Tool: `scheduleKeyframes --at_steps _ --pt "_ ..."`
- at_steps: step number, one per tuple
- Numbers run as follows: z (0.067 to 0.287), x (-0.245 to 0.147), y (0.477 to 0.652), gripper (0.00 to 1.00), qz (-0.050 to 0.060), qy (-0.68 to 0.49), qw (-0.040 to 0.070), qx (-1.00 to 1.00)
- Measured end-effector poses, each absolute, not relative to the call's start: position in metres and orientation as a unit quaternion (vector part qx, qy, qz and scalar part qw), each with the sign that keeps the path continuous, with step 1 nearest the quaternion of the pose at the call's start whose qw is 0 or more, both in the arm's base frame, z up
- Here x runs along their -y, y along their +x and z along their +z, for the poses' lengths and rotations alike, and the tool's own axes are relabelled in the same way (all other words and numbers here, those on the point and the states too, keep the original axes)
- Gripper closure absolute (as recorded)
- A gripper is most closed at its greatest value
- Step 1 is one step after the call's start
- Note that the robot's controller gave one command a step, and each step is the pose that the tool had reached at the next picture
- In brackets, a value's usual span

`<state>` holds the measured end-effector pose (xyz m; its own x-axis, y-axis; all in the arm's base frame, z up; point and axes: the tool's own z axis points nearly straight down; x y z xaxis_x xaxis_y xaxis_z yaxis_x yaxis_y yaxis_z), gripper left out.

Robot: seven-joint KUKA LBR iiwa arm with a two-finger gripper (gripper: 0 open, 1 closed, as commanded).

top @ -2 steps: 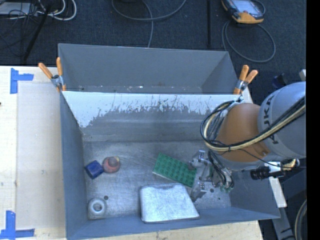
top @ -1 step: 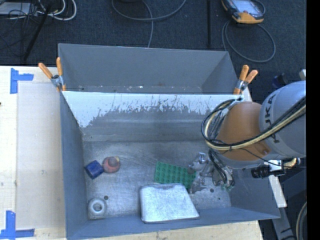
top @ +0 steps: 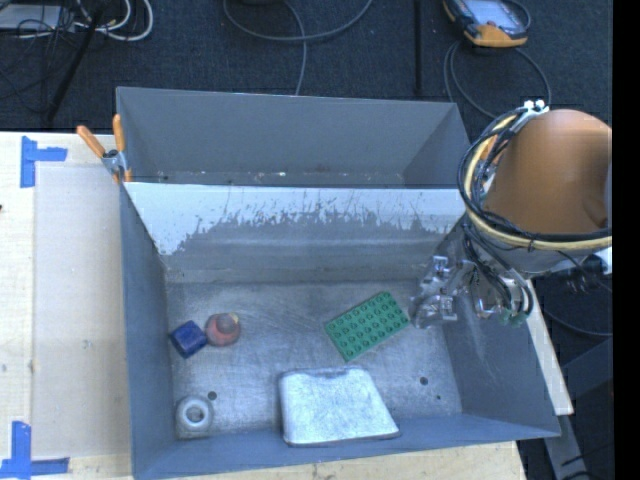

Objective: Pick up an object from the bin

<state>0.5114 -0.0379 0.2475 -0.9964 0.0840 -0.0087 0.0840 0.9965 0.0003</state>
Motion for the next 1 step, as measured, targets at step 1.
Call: scheduleKeyframes --at_steps 1 --pt "0.2430 0.0375 0.5099 0.00 0.000 0.041 0.000 -0.999"
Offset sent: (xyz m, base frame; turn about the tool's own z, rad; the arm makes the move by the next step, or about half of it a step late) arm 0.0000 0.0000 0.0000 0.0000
